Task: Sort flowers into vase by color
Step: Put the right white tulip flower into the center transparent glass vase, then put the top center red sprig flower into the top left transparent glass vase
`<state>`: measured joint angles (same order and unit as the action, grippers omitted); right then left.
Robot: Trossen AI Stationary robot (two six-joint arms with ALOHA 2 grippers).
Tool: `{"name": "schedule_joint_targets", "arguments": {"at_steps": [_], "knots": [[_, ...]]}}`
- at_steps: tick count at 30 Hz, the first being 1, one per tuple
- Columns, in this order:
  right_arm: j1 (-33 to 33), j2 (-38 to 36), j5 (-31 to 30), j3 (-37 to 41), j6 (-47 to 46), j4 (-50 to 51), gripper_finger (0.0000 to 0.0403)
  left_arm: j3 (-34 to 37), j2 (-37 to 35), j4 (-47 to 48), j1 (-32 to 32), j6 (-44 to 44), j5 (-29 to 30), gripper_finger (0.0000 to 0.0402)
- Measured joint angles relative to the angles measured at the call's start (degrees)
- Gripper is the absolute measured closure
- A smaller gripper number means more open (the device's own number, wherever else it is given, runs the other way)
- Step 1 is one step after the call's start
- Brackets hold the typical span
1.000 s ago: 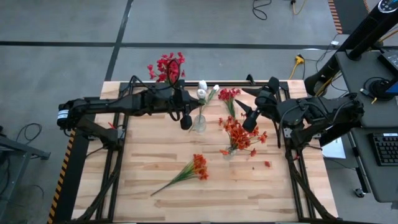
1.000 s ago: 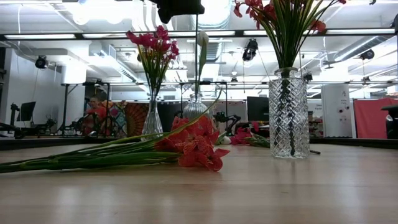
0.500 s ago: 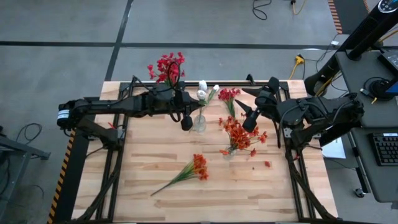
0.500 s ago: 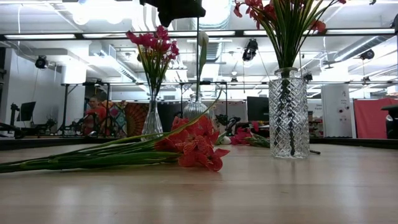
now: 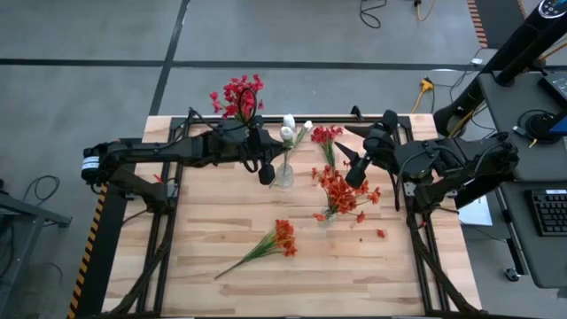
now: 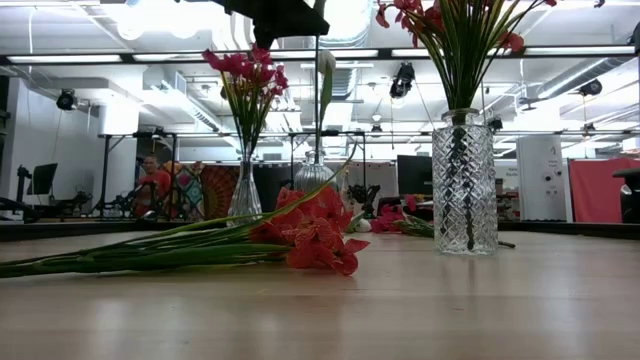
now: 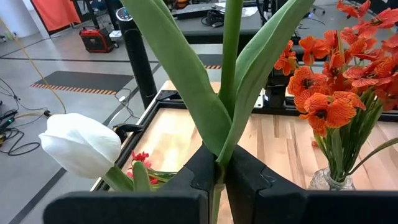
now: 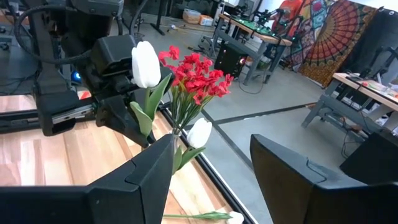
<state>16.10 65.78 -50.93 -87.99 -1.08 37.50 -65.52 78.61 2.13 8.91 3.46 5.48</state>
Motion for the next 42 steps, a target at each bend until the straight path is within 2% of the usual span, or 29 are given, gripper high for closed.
{"name": "schedule_joint_targets", "arguments": {"at_steps": [10, 26, 36, 42], "knots": [[0.0, 0.0, 0.1, 0.0, -0.3, 0.0, 0.0197, 0.0, 0.0, 0.3, 0.6, -1.0, 0.1, 0.0352], [0.0, 0.0, 0.1, 0.0, -0.5, 0.0, 0.0197, 0.0, 0.0, 1.8, 0.7, -1.0, 0.2, 0.0315], [0.0, 0.0, 0.2, 0.0, -0.5, 0.0, 0.0197, 0.0, 0.0, 5.8, 0.7, -1.2, 3.0, 0.0256], [0.0, 0.0, 0.3, 0.0, -0.5, 0.0, 0.0197, -0.4, -0.9, 12.1, 0.7, -1.6, 3.0, 0.0222]]}}
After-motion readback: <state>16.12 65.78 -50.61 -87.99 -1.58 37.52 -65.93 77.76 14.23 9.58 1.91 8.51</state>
